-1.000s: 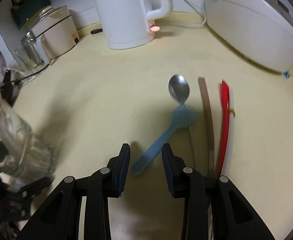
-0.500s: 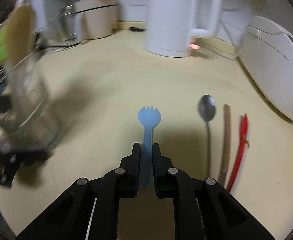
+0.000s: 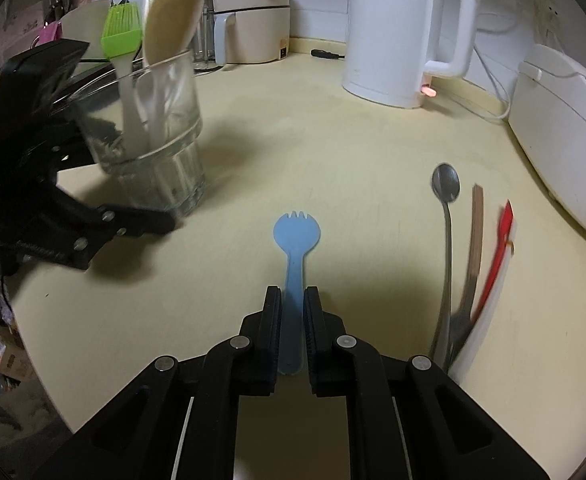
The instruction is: Organize utensils
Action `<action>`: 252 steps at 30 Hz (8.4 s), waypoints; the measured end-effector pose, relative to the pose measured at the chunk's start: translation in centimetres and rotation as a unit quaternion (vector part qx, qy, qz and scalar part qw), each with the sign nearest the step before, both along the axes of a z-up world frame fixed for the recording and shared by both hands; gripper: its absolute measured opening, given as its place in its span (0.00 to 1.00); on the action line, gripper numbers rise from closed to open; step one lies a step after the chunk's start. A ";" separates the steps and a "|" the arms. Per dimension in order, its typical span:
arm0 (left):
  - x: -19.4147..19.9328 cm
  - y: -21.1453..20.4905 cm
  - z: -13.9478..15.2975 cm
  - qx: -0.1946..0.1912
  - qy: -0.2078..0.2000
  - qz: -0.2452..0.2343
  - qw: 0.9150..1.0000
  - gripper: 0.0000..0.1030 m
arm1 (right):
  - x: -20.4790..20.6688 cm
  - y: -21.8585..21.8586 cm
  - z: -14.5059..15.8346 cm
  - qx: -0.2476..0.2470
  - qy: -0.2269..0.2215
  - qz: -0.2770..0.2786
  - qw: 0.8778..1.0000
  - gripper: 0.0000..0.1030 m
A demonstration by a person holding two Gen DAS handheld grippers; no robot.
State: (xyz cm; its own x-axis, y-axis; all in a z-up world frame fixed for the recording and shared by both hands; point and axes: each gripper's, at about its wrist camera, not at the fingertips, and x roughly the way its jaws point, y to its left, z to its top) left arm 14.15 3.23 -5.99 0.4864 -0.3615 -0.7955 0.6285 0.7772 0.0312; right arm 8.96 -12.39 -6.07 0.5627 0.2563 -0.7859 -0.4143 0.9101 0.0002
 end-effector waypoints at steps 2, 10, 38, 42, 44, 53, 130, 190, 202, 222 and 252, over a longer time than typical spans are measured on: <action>0.0 0.0 0.0 0.000 0.000 0.000 1.000 0.68 | -0.8 0.0 0.1 0.000 0.002 -0.006 1.000 0.11; 0.0 0.0 0.0 0.000 0.000 0.000 1.000 0.68 | -1.6 -2.2 0.8 0.089 0.039 -0.081 0.992 0.12; 0.2 -0.3 0.0 0.003 -0.003 0.000 1.000 0.69 | 0.2 -0.8 0.7 0.054 0.050 -0.085 0.994 0.24; 0.3 -0.3 0.0 0.003 -0.004 0.000 1.000 0.69 | 0.8 -0.4 0.8 0.045 0.060 -0.083 0.994 0.27; 0.3 -0.3 -0.1 0.003 -0.003 0.000 1.000 0.69 | 1.2 -0.3 0.8 0.040 0.068 -0.080 0.994 0.27; 0.3 -0.3 -0.1 0.002 -0.004 0.000 1.000 0.69 | 4.1 1.7 0.7 0.001 0.067 -0.065 0.996 0.35; 0.0 0.0 -0.1 0.000 -0.001 0.001 1.000 0.69 | 5.1 2.8 0.8 0.005 0.051 -0.045 0.998 0.28; -0.1 0.0 -0.1 0.001 -0.002 0.001 1.000 0.69 | 1.8 0.8 15.0 0.289 -0.109 0.009 0.951 0.28; 0.1 -0.2 -0.1 0.002 -0.003 0.001 1.000 0.69 | 5.3 7.5 14.6 0.254 -0.118 0.049 0.959 0.28; 0.2 -0.2 -0.1 -0.001 0.000 0.001 1.000 0.69 | 5.4 9.3 11.6 0.195 -0.093 0.048 0.975 0.29; 0.3 -0.2 0.0 0.002 -0.003 0.001 1.000 0.69 | -2.4 -8.9 4.6 0.119 -0.023 -0.182 0.976 0.29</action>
